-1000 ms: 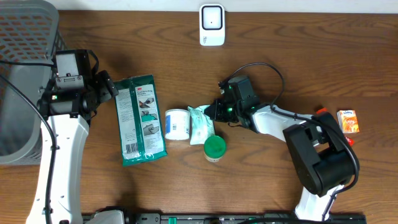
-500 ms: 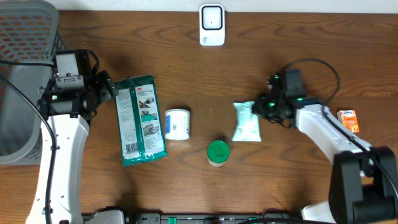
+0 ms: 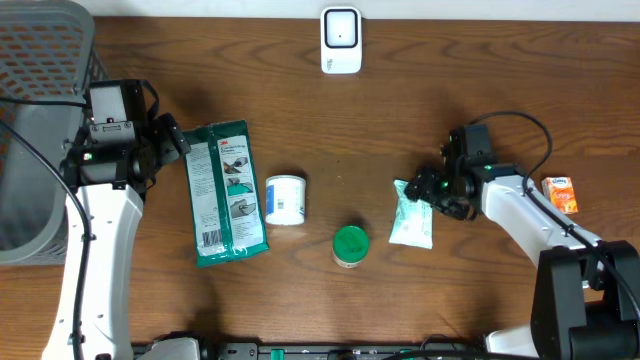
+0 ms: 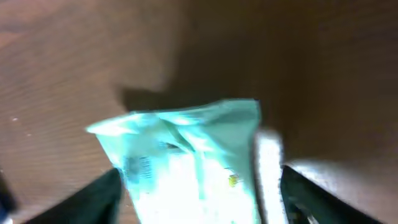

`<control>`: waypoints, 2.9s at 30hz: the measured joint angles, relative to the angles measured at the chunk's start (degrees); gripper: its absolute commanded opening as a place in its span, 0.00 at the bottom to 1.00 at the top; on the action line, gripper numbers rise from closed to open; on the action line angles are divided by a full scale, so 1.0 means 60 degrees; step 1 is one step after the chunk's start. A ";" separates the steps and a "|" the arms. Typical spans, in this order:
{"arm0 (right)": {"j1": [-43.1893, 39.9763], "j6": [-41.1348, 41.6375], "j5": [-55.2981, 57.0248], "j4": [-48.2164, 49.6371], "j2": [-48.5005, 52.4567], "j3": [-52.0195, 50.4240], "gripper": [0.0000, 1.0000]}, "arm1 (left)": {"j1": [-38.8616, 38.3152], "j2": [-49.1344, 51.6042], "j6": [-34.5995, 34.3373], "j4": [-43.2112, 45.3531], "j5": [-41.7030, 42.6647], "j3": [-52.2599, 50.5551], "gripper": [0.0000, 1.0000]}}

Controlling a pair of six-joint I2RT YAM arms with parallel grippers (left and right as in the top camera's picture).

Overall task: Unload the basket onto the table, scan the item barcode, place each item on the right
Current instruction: 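Lift the wipes pouch and pull it rightward, right gripper, then carry the wipes pouch up to the scanner with the right gripper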

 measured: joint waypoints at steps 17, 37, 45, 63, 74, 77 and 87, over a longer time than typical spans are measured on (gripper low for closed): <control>-0.0007 -0.0605 -0.0976 0.0732 -0.0226 -0.0889 0.02 | 0.0000 0.0000 0.0000 0.0000 0.0000 0.0000 0.96; -0.0987 -0.3304 -0.4870 0.0652 -0.1089 -0.0871 0.01 | 0.0000 0.0000 0.0000 0.0000 -0.0004 0.0000 0.96; -0.1351 -0.4124 -0.7836 0.0688 -0.2022 -0.0761 0.01 | 0.0000 0.0000 0.0000 0.0000 0.0000 0.0000 0.96; -0.1060 -0.3417 -0.4386 0.0933 -0.2036 -0.0525 0.01 | 0.0000 0.0000 0.0000 0.0000 0.0000 0.0000 0.96; 0.0044 -0.3442 -0.2677 -0.0962 -0.2040 0.3738 0.01 | 0.0000 0.0000 0.0000 -0.0004 0.0000 0.0000 0.96; 0.0375 -0.4069 -0.2484 -0.1818 -0.2040 0.4809 0.01 | 0.0000 0.0000 0.0000 0.0000 0.0000 0.0000 0.96; 0.1446 -0.5617 -0.2419 -0.0973 -0.2040 0.6339 0.01 | 0.0000 0.0000 0.0000 0.0000 0.0000 0.0000 0.96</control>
